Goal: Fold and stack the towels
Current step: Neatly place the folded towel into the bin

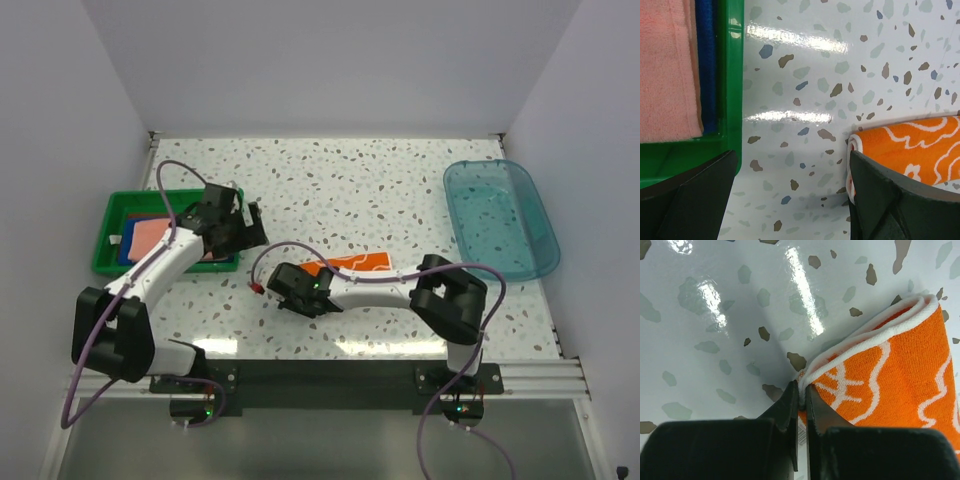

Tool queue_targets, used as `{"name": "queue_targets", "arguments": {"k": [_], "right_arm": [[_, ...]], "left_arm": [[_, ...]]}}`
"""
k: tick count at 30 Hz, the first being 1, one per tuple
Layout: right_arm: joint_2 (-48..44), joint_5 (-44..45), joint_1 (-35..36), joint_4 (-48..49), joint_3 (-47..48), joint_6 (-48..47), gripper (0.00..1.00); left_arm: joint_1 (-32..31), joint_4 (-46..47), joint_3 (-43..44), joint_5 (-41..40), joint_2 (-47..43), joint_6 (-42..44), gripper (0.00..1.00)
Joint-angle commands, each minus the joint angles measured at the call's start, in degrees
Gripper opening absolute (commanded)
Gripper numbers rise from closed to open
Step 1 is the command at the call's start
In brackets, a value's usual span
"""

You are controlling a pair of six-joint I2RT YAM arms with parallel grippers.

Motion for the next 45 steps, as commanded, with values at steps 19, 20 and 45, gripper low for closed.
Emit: {"name": "queue_targets", "arguments": {"k": [19,20,45], "right_arm": [[-18.0,-8.7,-9.0,25.8,-15.0,14.1,0.0],[-18.1,-9.2,-9.1,25.9,-15.0,14.3,0.0],[-16.5,-10.0,-9.4,28.5,-16.5,17.1,0.0]], "left_arm": [[-8.9,9.5,0.9,15.4,6.9,-12.2,1.0],[-9.6,9.8,0.7,15.6,7.5,-12.8,1.0],[-13.9,24.7,-5.9,13.7,16.1,-20.0,0.35]]}}
